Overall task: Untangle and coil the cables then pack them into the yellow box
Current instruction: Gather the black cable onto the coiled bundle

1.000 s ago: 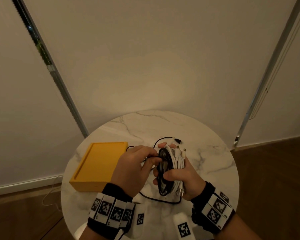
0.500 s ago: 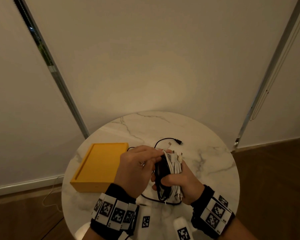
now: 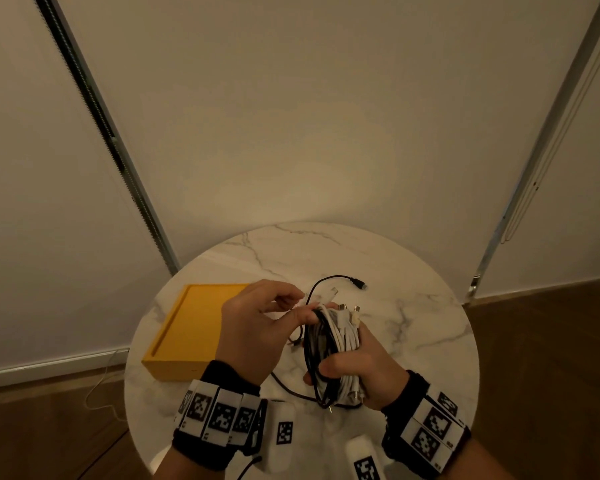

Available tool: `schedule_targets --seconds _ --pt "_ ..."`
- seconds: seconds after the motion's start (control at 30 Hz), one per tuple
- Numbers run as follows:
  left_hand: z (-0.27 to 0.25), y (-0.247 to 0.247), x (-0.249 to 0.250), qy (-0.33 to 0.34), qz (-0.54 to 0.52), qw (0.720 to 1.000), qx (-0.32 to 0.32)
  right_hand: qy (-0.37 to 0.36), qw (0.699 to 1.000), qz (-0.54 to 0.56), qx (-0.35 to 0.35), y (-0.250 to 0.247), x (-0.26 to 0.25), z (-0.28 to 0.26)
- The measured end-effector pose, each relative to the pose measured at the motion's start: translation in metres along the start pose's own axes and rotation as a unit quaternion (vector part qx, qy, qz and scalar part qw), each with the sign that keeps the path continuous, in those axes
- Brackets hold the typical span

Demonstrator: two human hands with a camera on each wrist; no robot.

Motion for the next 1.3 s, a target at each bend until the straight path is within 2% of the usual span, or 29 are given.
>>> schedule_targets --seconds 0.23,0.3,0.4,0.53,0.67,0.93,1.0,1.2,1.23,1.3 --pt "-0.007 0.012 -0.008 -0.16 -0.047 0.985 -0.039 -0.028 0.999 0.018 0.009 0.0 -0.002 0.002" --pt "-0.01 0.017 -0.009 -0.186 -0.053 0.98 -0.048 -0.039 0.999 0.028 0.02 0.0 -0.003 0.004" --pt "-0.012 0.017 -0.011 -0.193 -0.078 0.977 -0.045 -0.051 0.997 0.044 0.049 -0.001 -0.002 0.003" --pt "-0.015 0.019 -0.007 -0.155 -0.089 0.982 -0.057 -0.053 0.993 0.08 0.061 -0.006 -0.004 0.003" --pt "-0.015 0.022 -0.006 -0.129 -0.064 0.988 -0.052 -0.068 0.994 0.057 0.066 -0.005 -0.001 0.004" --pt "-0.013 0.027 -0.008 -0.154 0.015 0.986 -0.058 -0.067 0.993 0.086 0.044 -0.007 -0.004 0.003" --pt "-0.015 0.03 -0.007 -0.182 -0.008 0.98 -0.078 -0.074 0.991 0.1 0.05 -0.008 -0.006 0.003" --pt "-0.04 0.047 -0.005 -0.249 -0.076 0.946 -0.193 -0.093 0.973 0.115 0.177 -0.028 -0.013 0.007" --pt "-0.044 0.05 -0.004 -0.252 -0.073 0.943 -0.205 -0.11 0.968 0.117 0.195 -0.031 -0.016 0.007" --pt "-0.046 0.054 -0.002 -0.222 -0.039 0.954 -0.2 -0.136 0.956 0.13 0.223 -0.035 -0.018 0.008"
Point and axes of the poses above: each hand's wrist, its own z-axis towards the middle knuckle, its own y-axis out of the palm, x = y × z, the point moved 2 cm from there along z, towards the middle knuckle, and after that the axes turned 7 degrees about -y, right-handed, at the moved point
